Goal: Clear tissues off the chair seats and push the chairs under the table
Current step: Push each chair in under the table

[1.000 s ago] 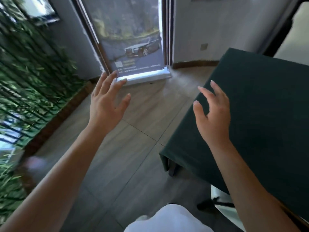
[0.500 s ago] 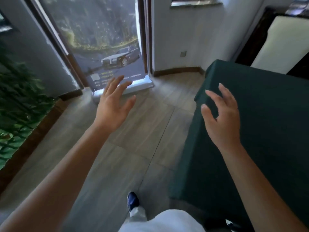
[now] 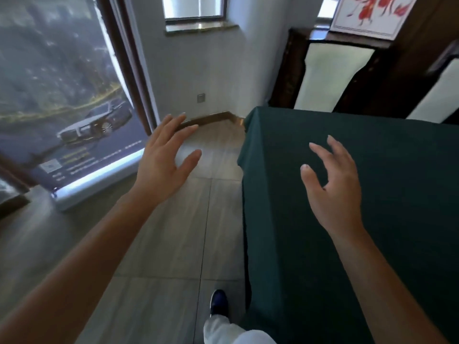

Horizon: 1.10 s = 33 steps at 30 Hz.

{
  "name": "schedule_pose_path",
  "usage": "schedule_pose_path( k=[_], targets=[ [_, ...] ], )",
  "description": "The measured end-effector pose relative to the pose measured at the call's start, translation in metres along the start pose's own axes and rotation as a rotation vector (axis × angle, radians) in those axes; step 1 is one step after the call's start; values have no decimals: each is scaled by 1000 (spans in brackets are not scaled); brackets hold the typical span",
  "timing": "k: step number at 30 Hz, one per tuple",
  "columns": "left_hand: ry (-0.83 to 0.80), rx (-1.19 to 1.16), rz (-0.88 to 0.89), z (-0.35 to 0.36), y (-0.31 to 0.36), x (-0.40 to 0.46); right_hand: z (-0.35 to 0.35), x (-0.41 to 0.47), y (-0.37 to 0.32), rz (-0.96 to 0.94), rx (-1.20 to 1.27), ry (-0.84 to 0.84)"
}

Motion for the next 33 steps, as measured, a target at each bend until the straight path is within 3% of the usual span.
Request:
schedule_pose_path(
  k=[6, 12, 25, 33],
  targets=[
    [-6, -49, 86, 36, -32, 98, 15, 83, 12, 94, 16, 104],
    [-18, -2, 140, 56, -67, 171, 52, 154, 10, 104, 15, 94],
    [-88, -36, 277, 149, -215, 332, 159, 301, -6, 207, -112, 153],
    [-125, -81, 405, 181, -265, 450, 180, 379, -29, 286, -172, 257]
  ],
)
Point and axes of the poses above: each hand's wrist, its own x-axis towards the middle knuckle, its own z-axis out of the palm, y = z × x, the point moved 10 cm from there along x, towards the middle knuckle, and after that the axes turned 10 degrees about z, right-handed, at the moved point
